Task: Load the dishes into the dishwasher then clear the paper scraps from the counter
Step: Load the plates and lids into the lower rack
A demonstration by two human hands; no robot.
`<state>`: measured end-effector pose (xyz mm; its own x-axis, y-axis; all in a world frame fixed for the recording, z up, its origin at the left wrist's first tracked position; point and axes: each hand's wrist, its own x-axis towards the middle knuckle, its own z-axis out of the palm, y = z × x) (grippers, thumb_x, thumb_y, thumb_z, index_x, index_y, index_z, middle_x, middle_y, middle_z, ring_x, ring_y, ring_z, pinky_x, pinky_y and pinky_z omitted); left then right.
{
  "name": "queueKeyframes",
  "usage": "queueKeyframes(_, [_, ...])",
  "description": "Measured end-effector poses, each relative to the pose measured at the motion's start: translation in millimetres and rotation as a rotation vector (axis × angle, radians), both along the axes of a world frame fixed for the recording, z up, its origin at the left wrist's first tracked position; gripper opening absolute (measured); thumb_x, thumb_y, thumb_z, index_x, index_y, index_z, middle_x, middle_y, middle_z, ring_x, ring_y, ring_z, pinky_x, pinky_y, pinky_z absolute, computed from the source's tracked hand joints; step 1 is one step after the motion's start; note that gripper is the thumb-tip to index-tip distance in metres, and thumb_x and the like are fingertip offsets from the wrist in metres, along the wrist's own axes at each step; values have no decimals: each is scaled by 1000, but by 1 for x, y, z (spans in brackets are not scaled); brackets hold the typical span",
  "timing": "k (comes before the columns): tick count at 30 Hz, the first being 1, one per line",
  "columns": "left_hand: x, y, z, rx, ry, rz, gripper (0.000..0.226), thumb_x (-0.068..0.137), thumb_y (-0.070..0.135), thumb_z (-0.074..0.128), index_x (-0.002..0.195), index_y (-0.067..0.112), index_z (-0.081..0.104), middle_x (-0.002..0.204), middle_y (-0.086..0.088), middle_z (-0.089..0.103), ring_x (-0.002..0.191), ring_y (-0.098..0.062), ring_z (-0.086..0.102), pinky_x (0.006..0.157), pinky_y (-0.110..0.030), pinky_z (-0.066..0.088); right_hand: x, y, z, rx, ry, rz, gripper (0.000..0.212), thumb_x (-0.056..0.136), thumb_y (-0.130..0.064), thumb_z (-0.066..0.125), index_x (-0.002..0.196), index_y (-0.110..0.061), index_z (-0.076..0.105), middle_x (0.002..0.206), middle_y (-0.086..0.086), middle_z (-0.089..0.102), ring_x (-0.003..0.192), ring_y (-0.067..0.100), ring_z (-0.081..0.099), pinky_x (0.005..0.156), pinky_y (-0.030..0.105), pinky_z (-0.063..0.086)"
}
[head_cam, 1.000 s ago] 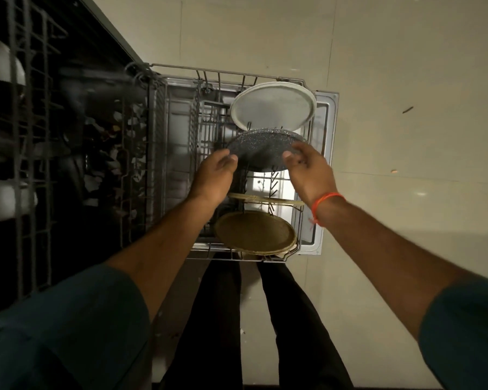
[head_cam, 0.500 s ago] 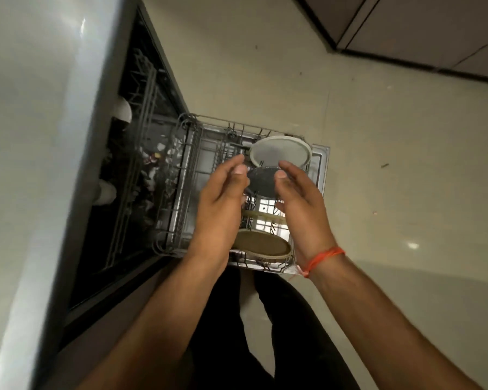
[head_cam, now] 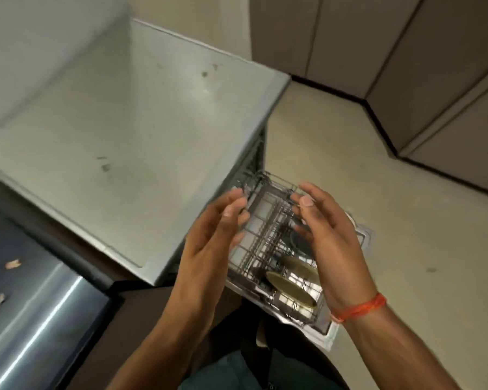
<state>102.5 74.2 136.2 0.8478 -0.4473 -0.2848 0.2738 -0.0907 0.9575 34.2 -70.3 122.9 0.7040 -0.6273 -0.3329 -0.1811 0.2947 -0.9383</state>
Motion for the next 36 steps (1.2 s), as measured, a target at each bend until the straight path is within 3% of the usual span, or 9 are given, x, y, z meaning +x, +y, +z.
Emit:
queueKeyframes(7, [-18,77,46,-51,-103,319,40,94,44,51,130,33,65,130,10,70,122,-10,65,103,-37,47,18,53,61,-37,-179,306,43,85,-44,59,128,-38,64,129,-15,67,119,-4,60,107,28,49])
queueKeyframes(17, [-44,230,86,-98,-223,798,40,95,42,50,130,28,64,125,4,72,119,-15,67,108,-45,48,58,201,106,-95,-313,795,42,87,-48,57,127,-38,65,127,-14,68,121,3,62,107,39,49])
queueKeyframes(22, [-59,308,91,-82,-217,915,32,104,35,47,131,31,64,127,8,70,118,-11,67,109,-44,49,69,297,113,-118,-336,976,46,83,-53,58,127,-39,64,126,-15,68,119,5,63,107,43,49])
queueKeyframes(29, [-75,404,81,-63,-183,1078,31,103,38,48,130,35,64,124,13,71,115,-7,67,105,-39,53,73,409,107,-83,-320,1199,43,86,-46,58,127,-36,64,123,-14,70,118,4,64,108,42,48])
queueKeyframes(33, [-86,435,74,-70,-160,1209,32,103,39,49,130,35,65,125,12,71,115,-8,68,105,-41,51,74,452,105,-96,-279,1356,46,83,-61,65,125,-42,65,128,-13,67,123,6,61,112,46,44])
queueKeyframes(36, [-97,449,69,-73,-137,1325,31,103,39,49,128,34,66,122,12,72,114,-8,68,105,-40,51,78,479,104,-82,-253,1465,50,80,-54,59,127,-40,64,122,-17,70,118,3,63,109,44,47])
